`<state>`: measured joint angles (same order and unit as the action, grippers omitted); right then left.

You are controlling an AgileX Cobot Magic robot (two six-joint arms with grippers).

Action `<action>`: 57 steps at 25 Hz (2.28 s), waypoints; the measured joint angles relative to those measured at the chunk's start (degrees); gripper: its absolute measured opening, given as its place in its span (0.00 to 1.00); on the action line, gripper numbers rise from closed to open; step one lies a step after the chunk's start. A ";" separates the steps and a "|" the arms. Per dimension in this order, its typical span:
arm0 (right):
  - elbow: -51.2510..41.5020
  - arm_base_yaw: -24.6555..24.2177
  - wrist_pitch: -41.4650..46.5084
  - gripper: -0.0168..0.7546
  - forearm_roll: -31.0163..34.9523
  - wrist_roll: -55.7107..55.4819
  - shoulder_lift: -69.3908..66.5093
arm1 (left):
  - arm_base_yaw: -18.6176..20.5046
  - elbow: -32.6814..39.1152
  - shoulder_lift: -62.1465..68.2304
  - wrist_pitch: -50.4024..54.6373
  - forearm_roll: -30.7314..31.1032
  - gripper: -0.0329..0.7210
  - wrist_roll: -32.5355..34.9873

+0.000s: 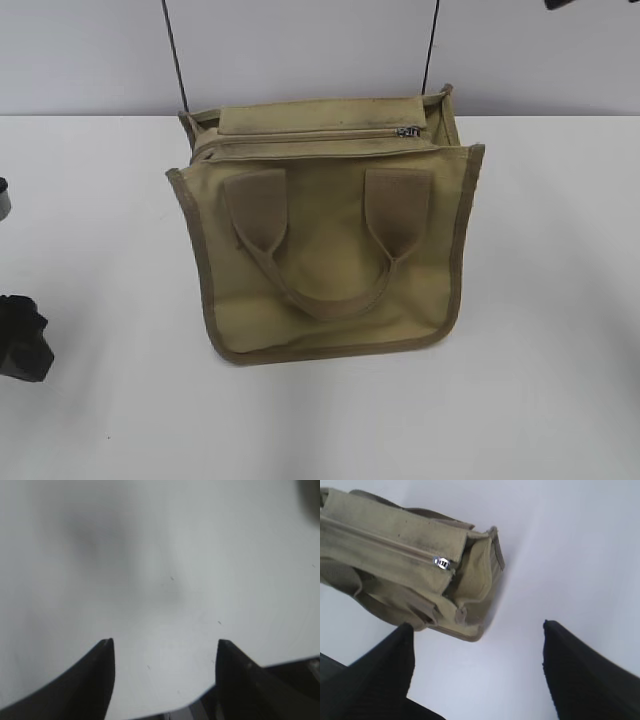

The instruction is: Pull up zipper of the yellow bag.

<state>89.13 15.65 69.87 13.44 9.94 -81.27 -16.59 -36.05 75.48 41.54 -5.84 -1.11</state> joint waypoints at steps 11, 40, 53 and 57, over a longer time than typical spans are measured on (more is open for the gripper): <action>-32.64 3.35 -3.20 0.78 -6.32 -1.35 39.80 | -0.06 -3.91 -23.95 20.05 -5.84 0.62 4.31; -62.22 3.35 -7.15 0.78 -9.95 -1.93 74.17 | -0.06 5.02 -67.96 19.13 -1.55 0.62 10.41; -62.37 -11.21 -7.27 0.78 -8.56 -1.98 78.13 | 14.17 5.02 -74.85 18.97 -1.55 0.62 10.41; -62.37 -16.51 -7.20 0.78 -8.51 -1.98 81.48 | 17.11 5.08 -75.75 19.00 -1.55 0.62 10.41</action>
<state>26.76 -0.86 62.67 4.93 7.96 0.21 0.52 -30.97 -0.27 60.54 -7.39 9.29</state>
